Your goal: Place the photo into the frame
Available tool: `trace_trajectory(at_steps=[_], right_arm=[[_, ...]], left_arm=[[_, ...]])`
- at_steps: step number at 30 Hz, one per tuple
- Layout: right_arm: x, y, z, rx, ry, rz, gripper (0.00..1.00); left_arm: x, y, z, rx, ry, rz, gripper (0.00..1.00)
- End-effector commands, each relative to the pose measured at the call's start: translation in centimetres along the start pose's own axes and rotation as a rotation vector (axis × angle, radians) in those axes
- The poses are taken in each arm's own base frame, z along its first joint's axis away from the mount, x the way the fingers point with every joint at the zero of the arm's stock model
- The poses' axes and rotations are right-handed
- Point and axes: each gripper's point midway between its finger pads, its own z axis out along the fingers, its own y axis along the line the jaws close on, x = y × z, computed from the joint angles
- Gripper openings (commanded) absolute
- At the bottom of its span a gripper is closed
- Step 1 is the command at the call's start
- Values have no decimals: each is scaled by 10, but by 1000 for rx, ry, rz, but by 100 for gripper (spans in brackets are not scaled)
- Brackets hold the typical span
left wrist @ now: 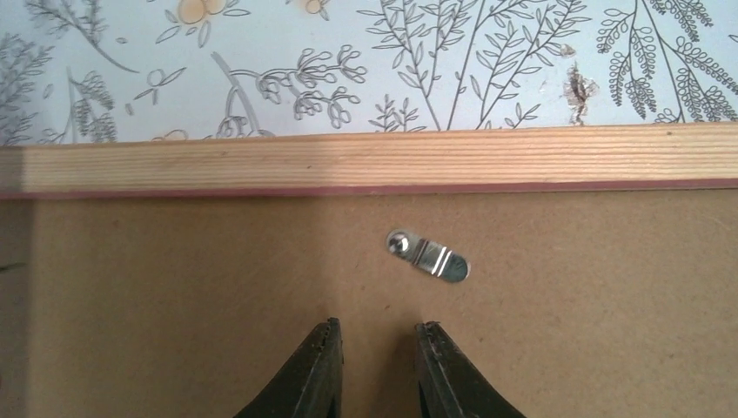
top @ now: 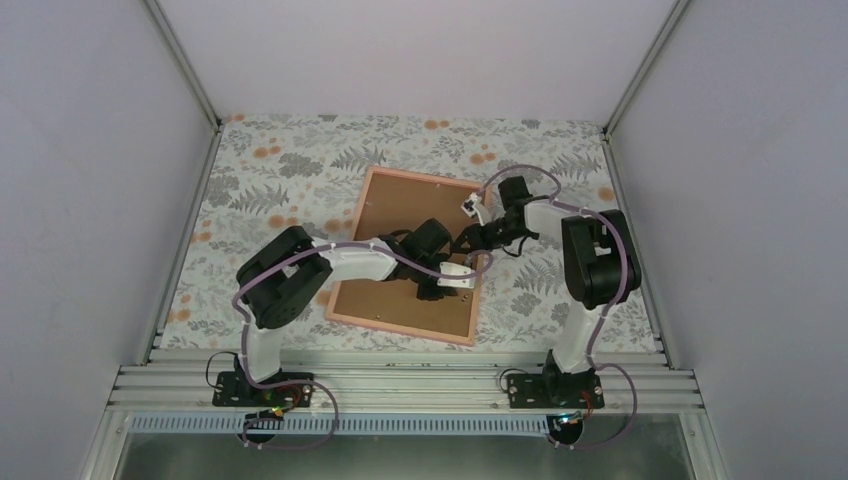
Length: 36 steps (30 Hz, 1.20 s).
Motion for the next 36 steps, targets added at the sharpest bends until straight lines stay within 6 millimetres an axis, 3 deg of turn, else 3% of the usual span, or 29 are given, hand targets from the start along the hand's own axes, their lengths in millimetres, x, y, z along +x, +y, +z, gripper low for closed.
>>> trace_trajectory(at_steps=[1, 9, 15, 20, 36], right_arm=[[13, 0, 17, -35, 28, 56, 21], [47, -43, 40, 72, 126, 216, 5], [54, -56, 45, 119, 146, 255, 4], [60, -63, 46, 142, 157, 268, 4], [61, -66, 47, 155, 157, 264, 4]], left_arm=[[7, -12, 16, 11, 13, 23, 23], [15, -22, 27, 19, 47, 52, 21], [18, -19, 39, -15, 65, 31, 18], [17, -28, 43, 5, 56, 60, 18], [6, -25, 26, -60, -2, 274, 43]])
